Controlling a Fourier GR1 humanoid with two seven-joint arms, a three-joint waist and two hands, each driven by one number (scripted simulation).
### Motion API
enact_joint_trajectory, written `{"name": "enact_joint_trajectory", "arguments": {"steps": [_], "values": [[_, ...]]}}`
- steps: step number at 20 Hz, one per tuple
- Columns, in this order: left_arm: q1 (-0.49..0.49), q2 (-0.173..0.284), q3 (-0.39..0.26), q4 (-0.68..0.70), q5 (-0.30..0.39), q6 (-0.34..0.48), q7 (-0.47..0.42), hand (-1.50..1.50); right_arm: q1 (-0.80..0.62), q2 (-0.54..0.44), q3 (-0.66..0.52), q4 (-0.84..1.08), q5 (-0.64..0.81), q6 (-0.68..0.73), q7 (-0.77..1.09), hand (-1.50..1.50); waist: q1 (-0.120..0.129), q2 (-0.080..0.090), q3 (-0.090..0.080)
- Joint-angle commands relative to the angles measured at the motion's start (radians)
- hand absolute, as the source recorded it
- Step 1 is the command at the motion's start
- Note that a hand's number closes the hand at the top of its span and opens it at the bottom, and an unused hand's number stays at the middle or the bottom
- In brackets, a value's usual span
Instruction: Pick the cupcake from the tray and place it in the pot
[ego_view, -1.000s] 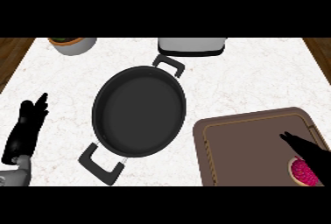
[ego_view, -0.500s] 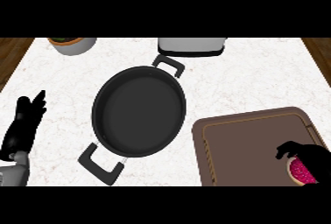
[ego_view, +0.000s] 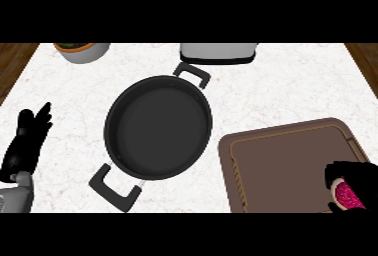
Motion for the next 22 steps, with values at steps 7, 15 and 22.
{"name": "enact_joint_trajectory", "arguments": {"steps": [7,15,22], "values": [[0.007,-0.054,-0.028,-0.032,-0.052,0.058,0.044,0.0,0.219,0.237,0.057,-0.327,0.174,-0.047,0.389,1.5,-0.039,-0.006,-0.001],[0.038,-0.032,-0.018,-0.044,-0.027,0.01,0.007,0.0,0.33,0.426,0.341,-0.698,0.44,-0.139,0.62,1.5,-0.017,-0.006,-0.001],[0.04,-0.017,-0.009,-0.074,-0.019,-0.004,0.032,0.0,0.147,0.433,0.61,-0.887,0.562,-0.2,0.664,1.5,0.007,-0.008,-0.002]]}}
